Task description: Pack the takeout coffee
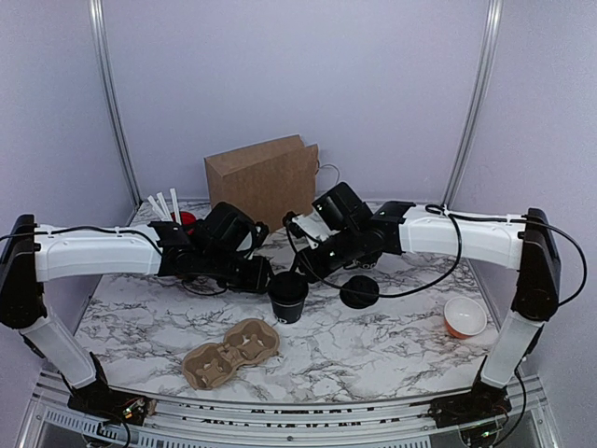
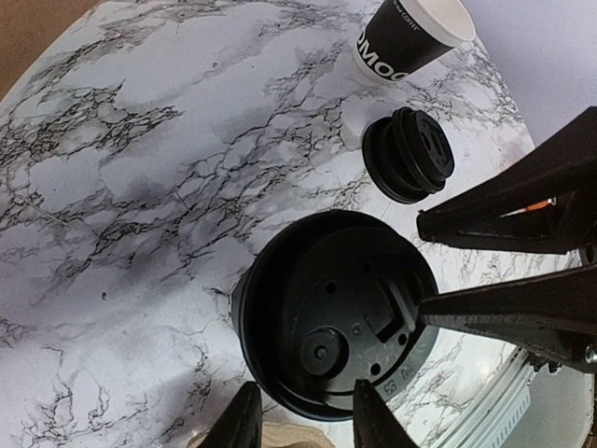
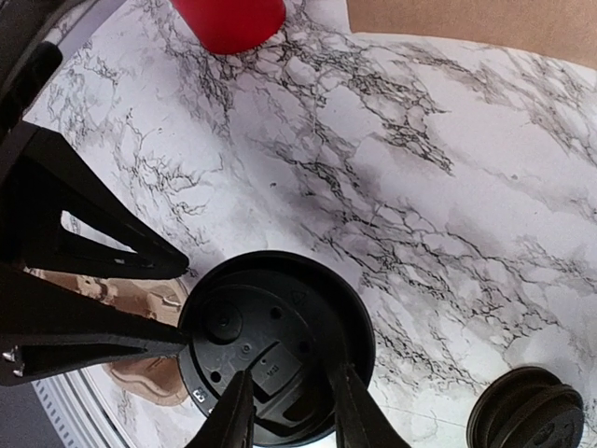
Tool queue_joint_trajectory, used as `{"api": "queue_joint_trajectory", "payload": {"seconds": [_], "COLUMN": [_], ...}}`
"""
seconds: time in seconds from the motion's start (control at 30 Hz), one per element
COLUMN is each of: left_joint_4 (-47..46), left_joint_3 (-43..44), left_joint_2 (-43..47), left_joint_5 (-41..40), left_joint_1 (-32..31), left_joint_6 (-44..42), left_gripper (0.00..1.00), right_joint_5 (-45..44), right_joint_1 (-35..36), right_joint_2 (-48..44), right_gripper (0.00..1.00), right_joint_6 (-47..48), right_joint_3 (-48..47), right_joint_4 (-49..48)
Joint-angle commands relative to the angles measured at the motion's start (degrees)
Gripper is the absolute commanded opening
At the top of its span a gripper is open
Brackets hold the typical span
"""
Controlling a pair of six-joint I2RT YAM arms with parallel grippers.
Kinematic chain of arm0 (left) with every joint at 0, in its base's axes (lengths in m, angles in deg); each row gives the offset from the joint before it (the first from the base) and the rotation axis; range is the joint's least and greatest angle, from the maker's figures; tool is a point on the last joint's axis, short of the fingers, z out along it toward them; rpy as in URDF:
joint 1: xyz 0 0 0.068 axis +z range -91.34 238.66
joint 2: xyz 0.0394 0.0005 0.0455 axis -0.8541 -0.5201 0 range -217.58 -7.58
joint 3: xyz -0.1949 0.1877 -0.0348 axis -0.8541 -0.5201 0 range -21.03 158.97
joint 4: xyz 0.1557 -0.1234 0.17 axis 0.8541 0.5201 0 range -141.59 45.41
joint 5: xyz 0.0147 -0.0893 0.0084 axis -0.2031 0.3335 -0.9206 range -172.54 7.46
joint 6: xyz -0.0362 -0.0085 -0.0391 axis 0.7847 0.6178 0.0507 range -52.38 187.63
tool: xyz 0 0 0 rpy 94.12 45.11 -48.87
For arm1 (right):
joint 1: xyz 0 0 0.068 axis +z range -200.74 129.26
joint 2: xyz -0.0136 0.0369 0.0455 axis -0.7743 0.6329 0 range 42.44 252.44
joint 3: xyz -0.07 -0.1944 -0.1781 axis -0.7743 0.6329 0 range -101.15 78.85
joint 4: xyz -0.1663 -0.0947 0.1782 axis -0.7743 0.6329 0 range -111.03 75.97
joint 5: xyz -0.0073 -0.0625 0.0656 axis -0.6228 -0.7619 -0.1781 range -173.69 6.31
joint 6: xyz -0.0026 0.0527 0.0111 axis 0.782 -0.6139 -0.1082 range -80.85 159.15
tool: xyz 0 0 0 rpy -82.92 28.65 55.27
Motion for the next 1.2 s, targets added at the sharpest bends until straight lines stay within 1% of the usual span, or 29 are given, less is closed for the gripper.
{"api": "queue_joint_trajectory", "payload": {"seconds": [0.0,0.17,0.3,0.6,0.73,1.0,1.17], "left_joint_4": [-0.4,-0.4,0.0,0.3,0.3,0.2,-0.8], "left_joint_3": [-0.8,-0.2,0.2,1.7,1.9,1.3,-0.9], "left_joint_2": [1.2,0.8,0.7,0.0,0.2,0.9,2.5], "left_joint_5": [-1.1,-1.6,-2.3,-2.3,-1.9,-0.8,0.3], "left_joint_1": [-0.6,-0.6,-0.5,0.1,0.4,1.2,2.2], "left_joint_6": [1.4,0.6,-0.2,-1.2,-1.4,-2.0,-1.9], "left_gripper": [0.33,0.33,0.33,0.33,0.33,0.33,0.33], "right_joint_5": [0.4,-0.5,-0.7,-3.7,-5.5,-10.3,-12.1], "right_joint_1": [-0.6,-1.1,-1.2,-1.1,-0.8,0.1,2.0], "right_joint_2": [2.1,4.4,4.4,2.7,1.3,-0.6,-0.8], "right_gripper": [0.29,0.29,0.29,0.16,0.12,0.07,0.06], "right_joint_6": [3.4,4.0,3.3,-2.2,-4.5,-9.7,-13.7], "right_joint_3": [-3.2,-4.4,-4.4,-3.2,-2.6,-1.9,-1.5], "right_joint_4": [1.0,1.4,1.7,2.8,3.4,4.1,2.8]}}
